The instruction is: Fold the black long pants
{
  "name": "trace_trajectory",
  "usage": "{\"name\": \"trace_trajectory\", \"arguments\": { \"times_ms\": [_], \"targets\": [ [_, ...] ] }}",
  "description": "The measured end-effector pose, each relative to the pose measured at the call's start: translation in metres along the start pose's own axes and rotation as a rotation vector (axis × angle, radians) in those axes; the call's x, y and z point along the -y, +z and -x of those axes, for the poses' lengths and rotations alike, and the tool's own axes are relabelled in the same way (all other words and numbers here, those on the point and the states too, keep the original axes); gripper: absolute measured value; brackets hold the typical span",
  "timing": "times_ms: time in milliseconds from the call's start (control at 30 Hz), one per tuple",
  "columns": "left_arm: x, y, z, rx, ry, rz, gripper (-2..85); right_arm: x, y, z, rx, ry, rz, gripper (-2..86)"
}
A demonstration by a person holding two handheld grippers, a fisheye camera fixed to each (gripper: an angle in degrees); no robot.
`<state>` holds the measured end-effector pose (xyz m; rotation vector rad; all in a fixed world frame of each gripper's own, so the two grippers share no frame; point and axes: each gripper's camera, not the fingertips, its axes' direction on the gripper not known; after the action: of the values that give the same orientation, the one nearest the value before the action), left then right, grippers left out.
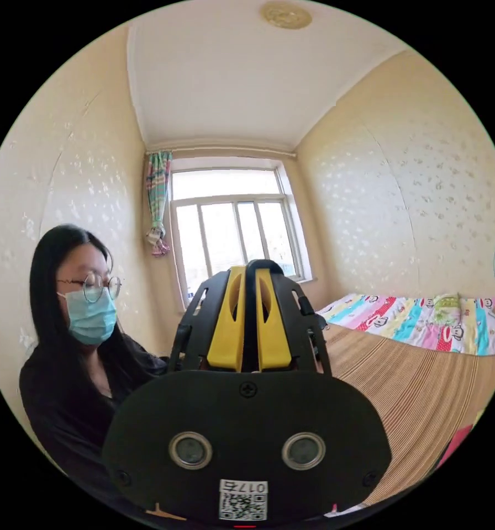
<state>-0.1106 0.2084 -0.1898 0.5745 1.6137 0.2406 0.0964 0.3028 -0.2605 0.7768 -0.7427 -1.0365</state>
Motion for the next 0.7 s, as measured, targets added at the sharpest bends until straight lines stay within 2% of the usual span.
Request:
{"name": "trace_trajectory", "arguments": {
  "times_ms": [167, 267, 400, 467, 567, 700],
  "targets": [
    [0.06, 0.025, 0.07, 0.184, -0.156, 0.09, 3.9, 0.043, 0.04, -0.064, -0.147, 0.157, 0.104, 2.0],
    [0.09, 0.034, 0.098, 0.173, -0.239, 0.085, 3.8, 0.066, 0.058, -0.087, -0.174, 0.205, 0.077, 2.0],
    [0.115, 0.04, 0.057, 0.236, -0.096, 0.107, 3.9, 0.088, 0.058, -0.065, -0.117, 0.11, -0.019, 2.1],
    [0.106, 0.041, 0.033, 0.283, -0.001, 0.123, 4.0, 0.078, 0.055, -0.05, -0.095, 0.047, -0.054, 2.2],
    [0.067, 0.038, 0.026, 0.323, 0.016, 0.155, 4.2, 0.042, 0.059, -0.033, -0.153, -0.031, 0.011, 2.1],
    [-0.03, 0.024, 0.048, 0.246, 0.027, 0.286, 4.3, -0.061, 0.06, -0.03, -0.185, -0.074, 0.132, 1.9]
  ]
}}
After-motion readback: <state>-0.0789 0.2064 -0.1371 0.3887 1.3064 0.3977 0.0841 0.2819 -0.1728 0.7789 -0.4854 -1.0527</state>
